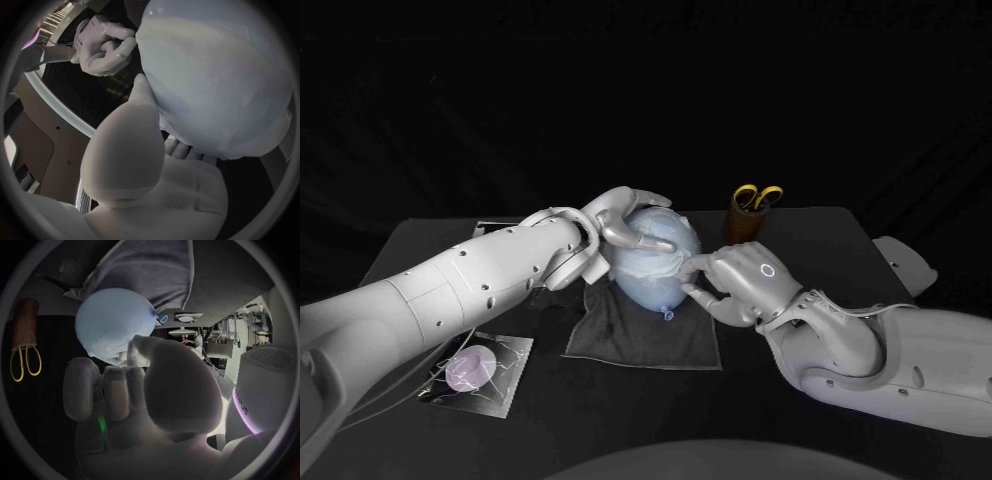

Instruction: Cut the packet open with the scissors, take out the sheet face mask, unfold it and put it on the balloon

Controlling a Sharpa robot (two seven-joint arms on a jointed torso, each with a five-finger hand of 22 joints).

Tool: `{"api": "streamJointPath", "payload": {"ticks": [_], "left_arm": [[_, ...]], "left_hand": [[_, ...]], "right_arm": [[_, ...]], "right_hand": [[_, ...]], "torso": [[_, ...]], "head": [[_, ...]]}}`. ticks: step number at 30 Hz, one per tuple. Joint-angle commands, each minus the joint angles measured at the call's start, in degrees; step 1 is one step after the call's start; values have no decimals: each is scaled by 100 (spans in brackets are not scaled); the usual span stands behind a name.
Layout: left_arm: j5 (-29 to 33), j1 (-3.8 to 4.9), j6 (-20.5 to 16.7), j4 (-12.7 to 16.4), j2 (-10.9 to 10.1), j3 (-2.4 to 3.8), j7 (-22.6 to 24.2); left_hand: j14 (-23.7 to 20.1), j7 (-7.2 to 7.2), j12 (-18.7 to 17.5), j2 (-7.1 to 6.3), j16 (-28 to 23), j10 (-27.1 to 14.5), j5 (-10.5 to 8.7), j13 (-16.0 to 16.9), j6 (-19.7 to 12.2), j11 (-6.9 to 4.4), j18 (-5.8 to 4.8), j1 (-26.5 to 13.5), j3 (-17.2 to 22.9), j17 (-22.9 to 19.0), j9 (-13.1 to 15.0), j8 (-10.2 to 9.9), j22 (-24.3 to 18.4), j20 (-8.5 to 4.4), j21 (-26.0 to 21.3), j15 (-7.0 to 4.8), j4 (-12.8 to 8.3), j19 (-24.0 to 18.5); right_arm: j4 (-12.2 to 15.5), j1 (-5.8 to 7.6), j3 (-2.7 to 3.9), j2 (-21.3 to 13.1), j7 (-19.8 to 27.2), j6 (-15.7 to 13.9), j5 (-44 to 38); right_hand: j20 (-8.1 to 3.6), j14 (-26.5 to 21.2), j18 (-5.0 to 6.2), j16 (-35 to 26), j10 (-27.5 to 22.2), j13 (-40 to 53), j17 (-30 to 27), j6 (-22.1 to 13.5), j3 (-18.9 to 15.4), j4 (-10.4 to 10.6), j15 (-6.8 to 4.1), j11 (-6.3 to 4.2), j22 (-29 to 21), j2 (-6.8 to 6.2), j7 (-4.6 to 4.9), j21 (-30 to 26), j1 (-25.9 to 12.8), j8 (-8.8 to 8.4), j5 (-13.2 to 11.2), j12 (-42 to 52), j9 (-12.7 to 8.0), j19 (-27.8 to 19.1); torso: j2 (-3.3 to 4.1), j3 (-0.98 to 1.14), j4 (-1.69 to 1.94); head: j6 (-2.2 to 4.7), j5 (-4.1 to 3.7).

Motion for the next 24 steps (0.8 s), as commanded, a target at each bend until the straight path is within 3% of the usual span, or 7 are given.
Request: {"api": "streamJointPath", "payload": {"ticks": [1,4,7,9,14,17,24], "left_arm": [[354,10,160,193,-100,10,21],[634,29,260,416,-235,24,22],[838,65,415,641,-405,34,27],[999,87,560,710,-503,39,26],[1649,135,830,704,-687,43,32],[1988,146,975,767,-808,43,44],[2691,153,1097,961,-1108,41,130]], "left_hand": [[-6,96,3,9,-26,-15,-12,-4,-49,52,33,-22,-11,-2,-7,15,2,-8,-21,22,1,-14],[-3,123,-1,-20,-26,-34,-7,-6,-66,80,33,-36,-56,0,-13,10,2,-6,-20,29,2,-15],[17,136,4,105,-22,-9,-26,-2,-88,93,24,-30,-211,7,-18,5,1,-2,-21,23,-1,-20],[19,121,4,40,-22,-10,-21,-3,-104,79,10,-29,-289,9,-21,2,0,1,-21,13,2,-22],[124,109,13,53,8,46,-14,4,-107,64,-17,-61,-223,41,-19,4,9,8,-6,35,0,25],[129,105,16,50,10,64,-15,6,-95,61,-24,-66,-230,42,-14,8,9,9,-4,35,1,26],[241,64,37,112,41,220,-19,21,36,21,-65,-96,-148,76,33,60,18,11,15,26,-2,76]], "right_arm": [[-6,46,3,-16,987,-903,913],[-44,107,3,-52,1358,-1014,1524],[-102,200,4,-97,1840,-1075,2290],[-131,256,4,-120,2178,-1095,2784],[-236,347,5,-121,3016,-1107,4188],[-303,399,6,-97,3383,-1102,4859],[-378,508,8,-31,3798,-1090,5499]], "right_hand": [[74,599,197,20,204,1093,1510,-64,-214,43,100,111,772,-272,122,-1075,13,-278,1,-1014,-156,-516],[146,483,312,-198,-75,794,1244,-12,-452,54,152,142,541,-369,188,-1762,52,-466,14,-1744,-281,-830],[215,-1,616,-1106,-863,-185,305,-29,-631,39,210,193,-168,-398,260,-3673,221,-680,37,-3769,-384,-1687],[263,-327,734,-1734,-1397,-960,-263,-7,-685,26,234,244,-620,-363,275,-4675,343,-784,23,-5075,-488,-2083],[314,-851,738,-2778,-1754,-1791,-1120,-20,-772,-7,275,274,-1024,-319,291,-5171,507,-890,30,-5865,-649,-2140],[372,-1542,737,-4301,-1925,-2384,-2285,-123,-742,-45,335,336,-1368,-277,352,-5557,613,-995,36,-6268,-768,-2214],[512,-1620,726,-5812,-1698,-4396,-2963,-63,-667,-163,477,479,-2205,-257,485,-6341,709,-1278,23,-7476,-1101,-2223]], "torso": [[8,-3,-4],[9,-4,-5],[3,-4,4],[-4,-1,2],[-17,-4,-5],[-16,-6,0],[-4,-4,1]], "head": [[41,18],[54,17],[90,29],[118,37],[215,73],[236,60],[238,84]]}}
